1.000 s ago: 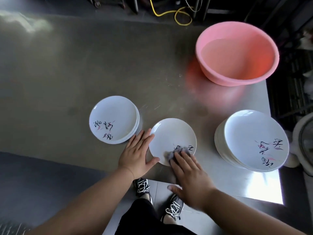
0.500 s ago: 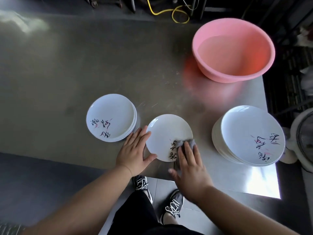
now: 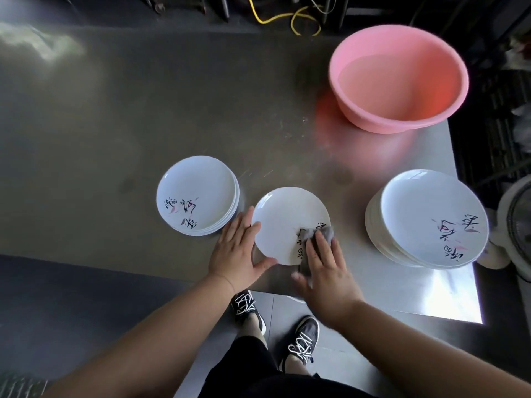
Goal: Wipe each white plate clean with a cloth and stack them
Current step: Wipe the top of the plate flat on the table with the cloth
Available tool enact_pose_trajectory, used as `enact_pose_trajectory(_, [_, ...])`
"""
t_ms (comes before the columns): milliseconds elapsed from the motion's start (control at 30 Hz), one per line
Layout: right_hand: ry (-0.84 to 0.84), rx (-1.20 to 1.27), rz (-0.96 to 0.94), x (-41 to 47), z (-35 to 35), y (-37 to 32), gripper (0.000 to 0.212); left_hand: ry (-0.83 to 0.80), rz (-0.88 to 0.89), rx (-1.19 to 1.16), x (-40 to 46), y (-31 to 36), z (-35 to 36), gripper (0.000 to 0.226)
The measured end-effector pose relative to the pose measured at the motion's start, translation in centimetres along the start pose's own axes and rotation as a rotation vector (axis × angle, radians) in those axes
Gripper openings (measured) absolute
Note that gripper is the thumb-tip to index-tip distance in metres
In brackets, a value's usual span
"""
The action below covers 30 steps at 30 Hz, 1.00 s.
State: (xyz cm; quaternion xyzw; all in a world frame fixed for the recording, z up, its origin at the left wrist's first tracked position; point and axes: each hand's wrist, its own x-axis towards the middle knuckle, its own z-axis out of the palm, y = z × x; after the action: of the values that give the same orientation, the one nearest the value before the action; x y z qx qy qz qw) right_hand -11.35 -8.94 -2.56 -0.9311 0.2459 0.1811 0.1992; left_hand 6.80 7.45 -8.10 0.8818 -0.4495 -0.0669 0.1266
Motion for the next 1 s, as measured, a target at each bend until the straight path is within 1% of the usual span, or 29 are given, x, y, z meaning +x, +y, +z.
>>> enact_pose_trajectory(67, [-0.053, 0.053, 0.002, -1.3, 0.6, 0.2, 0.098, 0.014, 0.04, 0.016, -0.2, 0.3, -0.2, 0.084])
enact_pose_trajectory(100, [-0.063, 0.051, -0.006, -0.8, 0.4, 0.6, 0.098, 0.027, 0.092, 0.027, -0.5, 0.4, -0.3, 0.076])
enact_pose_trajectory(133, [-0.05, 0.026, -0.018, 0.1, -0.1, 1.2, 0.097, 0.04, 0.155, 0.029, -0.9, 0.6, -0.3, 0.066])
enact_pose_trajectory(200, [0.031, 0.016, -0.026, 2.7, -1.7, 2.6, 0.085, 0.073, 0.255, -0.001, -1.5, 1.1, -0.2, 0.041])
enact_pose_trajectory(267, [0.064, 0.038, -0.045, 4.9, -3.4, 3.6, 0.074, 0.102, 0.254, -0.061, -1.7, 1.9, -0.2, 0.02])
enact_pose_trajectory(333, [0.072, 0.029, -0.063, 5.4, -3.4, 3.6, 0.072, 0.115, 0.189, -0.114, -1.6, 2.7, -0.3, 0.009])
enact_pose_trajectory(433, [0.015, 0.047, 0.001, 2.3, -0.7, 1.9, 0.085, 0.103, 0.134, -0.161, -1.4, 3.4, -0.7, 0.014])
enact_pose_trajectory(500, [-0.043, 0.085, 0.003, -0.8, 1.0, 0.7, 0.096, 0.093, 0.134, -0.186, -1.5, 3.6, -0.9, 0.015])
enact_pose_trajectory(567, [-0.079, 0.097, 0.004, -1.3, 1.2, 0.5, 0.102, 0.095, 0.146, -0.191, -1.5, 3.6, -1.0, 0.015])
enact_pose_trajectory(633, [-0.024, 0.113, 0.015, 1.0, 0.0, 1.0, 0.099, 0.137, 0.147, -0.182, -1.4, 3.5, -1.0, 0.011])
enact_pose_trajectory(667, [0.027, 0.109, 0.02, 2.6, -0.8, 1.5, 0.093, 0.164, 0.148, -0.18, -1.3, 3.6, -0.9, 0.01])
enact_pose_trajectory(733, [0.095, 0.084, 0.013, 5.2, -2.3, 2.7, 0.078, 0.191, 0.136, -0.188, -1.3, 3.9, -0.6, 0.017])
enact_pose_trajectory(767, [0.101, 0.079, 0.006, 5.8, -2.7, 3.1, 0.075, 0.192, 0.12, -0.183, -1.4, 4.2, -0.4, 0.017])
enact_pose_trajectory(833, [0.08, 0.072, 0.003, 5.4, -2.3, 2.9, 0.077, 0.175, 0.071, -0.131, -1.6, 5.0, 0.0, 0.017])
enact_pose_trajectory(900, [0.024, 0.027, -0.011, 2.8, -0.9, 2.2, 0.088, 0.117, 0.031, -0.072, -1.6, 5.9, 0.1, 0.028])
enact_pose_trajectory(967, [-0.025, 0.008, -0.054, -0.2, 0.4, 2.1, 0.098, 0.062, 0.043, -0.045, -1.3, 6.5, -0.3, 0.043])
enact_pose_trajectory(1000, [-0.047, 0.019, -0.069, -1.2, 0.5, 2.5, 0.099, 0.044, 0.052, -0.038, -1.1, 6.4, -0.6, 0.052])
